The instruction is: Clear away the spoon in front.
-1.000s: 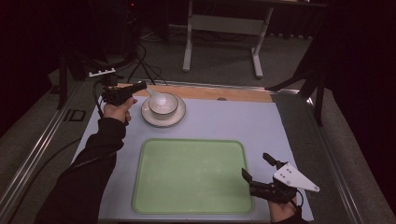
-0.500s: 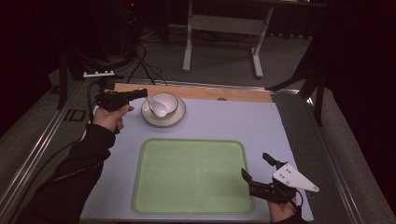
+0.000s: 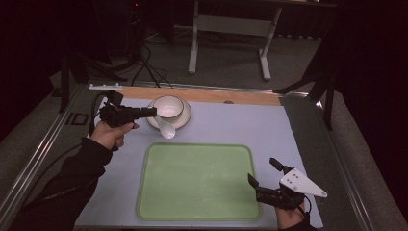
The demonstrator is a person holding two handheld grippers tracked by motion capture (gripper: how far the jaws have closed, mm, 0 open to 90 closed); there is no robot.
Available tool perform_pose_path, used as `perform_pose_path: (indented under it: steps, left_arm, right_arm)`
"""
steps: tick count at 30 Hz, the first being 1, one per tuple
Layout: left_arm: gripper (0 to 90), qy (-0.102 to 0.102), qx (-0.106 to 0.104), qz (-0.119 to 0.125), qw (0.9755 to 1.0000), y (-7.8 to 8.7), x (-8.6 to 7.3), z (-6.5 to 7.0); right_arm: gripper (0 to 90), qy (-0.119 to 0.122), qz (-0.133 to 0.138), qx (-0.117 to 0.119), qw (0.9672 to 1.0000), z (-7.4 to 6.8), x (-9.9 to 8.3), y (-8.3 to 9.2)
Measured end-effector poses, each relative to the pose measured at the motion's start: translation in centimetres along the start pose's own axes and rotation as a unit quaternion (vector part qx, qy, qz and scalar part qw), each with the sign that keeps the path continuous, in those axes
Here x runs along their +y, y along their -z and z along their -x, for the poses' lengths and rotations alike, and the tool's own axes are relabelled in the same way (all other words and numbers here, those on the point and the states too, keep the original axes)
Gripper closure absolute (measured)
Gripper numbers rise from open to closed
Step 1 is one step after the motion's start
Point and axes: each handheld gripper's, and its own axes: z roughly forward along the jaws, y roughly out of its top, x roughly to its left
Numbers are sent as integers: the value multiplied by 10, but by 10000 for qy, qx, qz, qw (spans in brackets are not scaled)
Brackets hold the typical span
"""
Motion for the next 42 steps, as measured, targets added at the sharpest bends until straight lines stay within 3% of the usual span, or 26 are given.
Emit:
perform_pose_path:
  steps: [5, 9, 14, 17, 22, 28, 31, 33, 35, 37, 38, 40, 41, 42]
  left_arm:
    - [849, -115, -264, -239, 9993, -4, -10, 1]
    - [849, -254, -540, -441, 9972, -7, -16, 2]
    - [848, -374, -706, -646, 9947, -11, -22, 4]
    - [848, -556, -913, -866, 9905, -17, -29, 7]
    - [848, -624, -1159, -1131, 9848, -25, -36, 8]
    - [848, -798, -1518, -1507, 9736, -36, -42, 15]
    - [847, -846, -1591, -1723, 9684, -42, -45, 17]
    - [847, -846, -1560, -1852, 9665, -46, -48, 18]
    - [847, -921, -1665, -1984, 9615, -50, -52, 19]
    - [847, -937, -1840, -2172, 9540, -54, -55, 20]
    - [846, -937, -1840, -2172, 9540, -54, -55, 20]
    - [846, -914, -1949, -2345, 9480, -60, -60, 21]
    - [846, -943, -1936, -2394, 9467, -62, -62, 21]
    - [845, -923, -1986, -2474, 9438, -64, -64, 20]
  right_arm:
    - [125, -4, -18, 19, 10000, 0, 0, -1]
    - [125, 1, -21, 11, 10000, 0, 0, -1]
    - [125, -4, -21, 11, 10000, 0, 0, -1]
    - [125, -3, -24, 22, 10000, 0, -1, -2]
    - [125, -2, -26, 19, 10000, 0, -1, -2]
    - [125, -5, -30, 26, 10000, 0, -1, -2]
    - [125, -12, -34, 33, 10000, 0, -1, -2]
    - [125, -15, -31, 33, 10000, 0, -1, -2]
    - [125, -11, -25, 35, 10000, 0, -1, -2]
    - [125, -18, -36, 36, 10000, 1, -1, -2]
    - [125, -18, -36, 36, 10000, 1, -1, -2]
    - [125, -26, -46, 42, 10000, 1, -1, -2]
    - [125, -23, -42, 45, 10000, 1, -1, -2]
    - [125, -23, -43, 52, 10000, 1, -1, -2]
